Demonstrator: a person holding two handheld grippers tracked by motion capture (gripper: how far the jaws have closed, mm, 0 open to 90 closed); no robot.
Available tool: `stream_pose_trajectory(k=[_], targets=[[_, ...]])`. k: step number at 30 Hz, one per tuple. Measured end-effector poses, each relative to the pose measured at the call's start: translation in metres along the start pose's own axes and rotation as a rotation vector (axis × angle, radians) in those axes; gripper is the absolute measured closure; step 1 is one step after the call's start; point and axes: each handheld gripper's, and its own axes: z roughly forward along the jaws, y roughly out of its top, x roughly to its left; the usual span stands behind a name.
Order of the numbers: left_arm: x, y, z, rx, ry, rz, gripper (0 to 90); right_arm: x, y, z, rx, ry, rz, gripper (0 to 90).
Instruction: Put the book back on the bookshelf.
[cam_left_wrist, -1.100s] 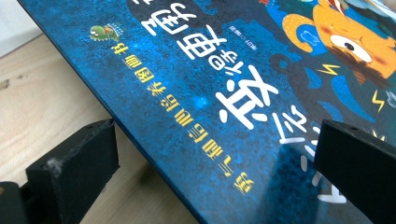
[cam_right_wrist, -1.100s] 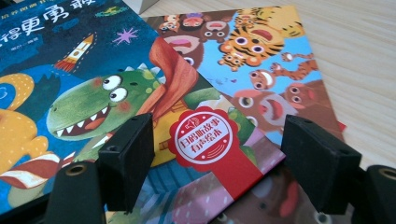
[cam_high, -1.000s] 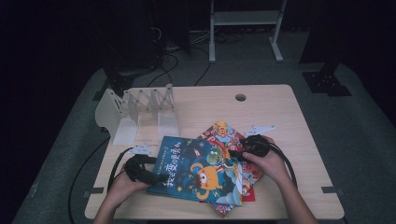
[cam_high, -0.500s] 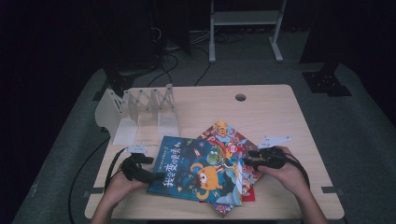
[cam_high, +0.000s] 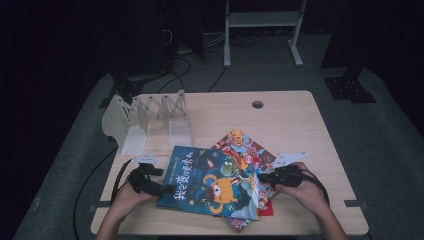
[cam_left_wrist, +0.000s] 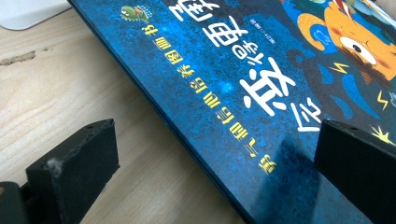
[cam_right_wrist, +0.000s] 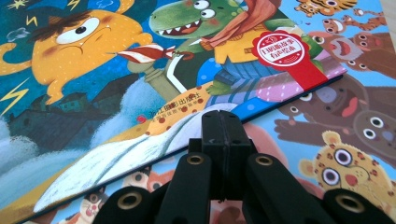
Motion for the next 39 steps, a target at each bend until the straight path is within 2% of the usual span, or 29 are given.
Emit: stream_pose_trajectory(k=[8,16,22,35,39], targets=[[0.004,-0.002,-0.001,0.001,-0.02,-0.015,0.0,0.004,0.009,0.009,0.008,0.006,-0.028,89.3],[0.008,-0.005,0.003,-0.006,-0.065,-0.064,0.0,0.008,0.016,0.015,0.022,0.007,-0.05,89.4],[0.009,-0.004,0.008,-0.003,-0.092,-0.083,0.0,0.014,0.02,0.02,0.028,0.013,-0.069,89.3],[0.007,0.002,0.008,0.051,-0.1,-0.101,0.0,0.015,0.021,0.02,0.032,0.01,-0.06,89.4],[0.008,0.003,0.005,0.042,-0.128,-0.121,0.0,0.016,0.022,0.02,0.037,0.003,-0.061,89.4]])
